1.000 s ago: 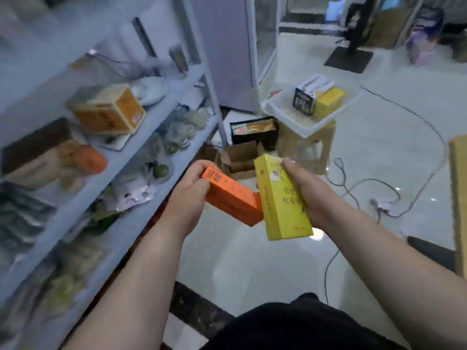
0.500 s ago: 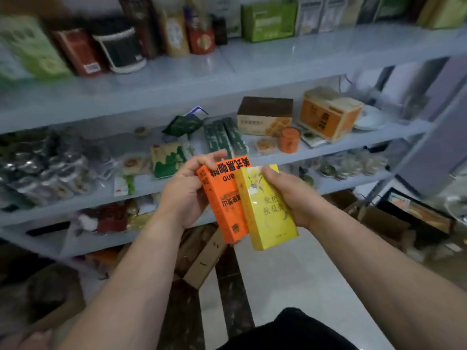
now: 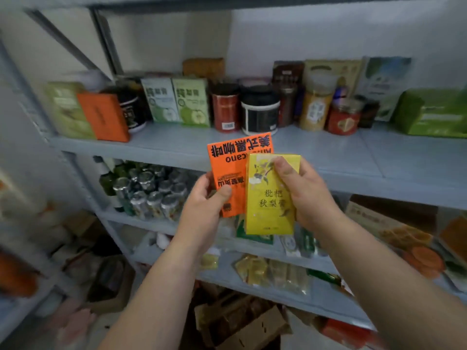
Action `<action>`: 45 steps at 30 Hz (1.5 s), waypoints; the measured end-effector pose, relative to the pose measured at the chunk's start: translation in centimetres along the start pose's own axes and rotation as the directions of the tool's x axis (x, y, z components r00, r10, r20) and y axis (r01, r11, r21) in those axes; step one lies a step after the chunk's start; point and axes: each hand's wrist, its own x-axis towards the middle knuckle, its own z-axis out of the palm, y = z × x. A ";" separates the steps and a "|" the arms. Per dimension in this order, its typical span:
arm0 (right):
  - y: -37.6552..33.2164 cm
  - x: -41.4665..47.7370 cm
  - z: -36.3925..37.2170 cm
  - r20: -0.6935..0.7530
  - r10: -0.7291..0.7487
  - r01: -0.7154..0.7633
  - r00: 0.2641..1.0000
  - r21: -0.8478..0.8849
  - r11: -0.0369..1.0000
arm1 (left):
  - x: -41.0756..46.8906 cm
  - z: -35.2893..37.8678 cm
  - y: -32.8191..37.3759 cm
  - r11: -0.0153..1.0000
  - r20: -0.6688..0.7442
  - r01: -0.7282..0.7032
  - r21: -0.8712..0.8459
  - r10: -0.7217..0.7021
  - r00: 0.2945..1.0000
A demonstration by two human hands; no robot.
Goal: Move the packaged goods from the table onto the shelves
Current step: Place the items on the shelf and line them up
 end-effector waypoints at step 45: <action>5.8 26.4 18.4 -0.053 -0.333 0.244 0.942 -0.573 0.782 | 31.3 -18.5 7.6 -0.206 0.361 -0.297 0.932 0.570 0.738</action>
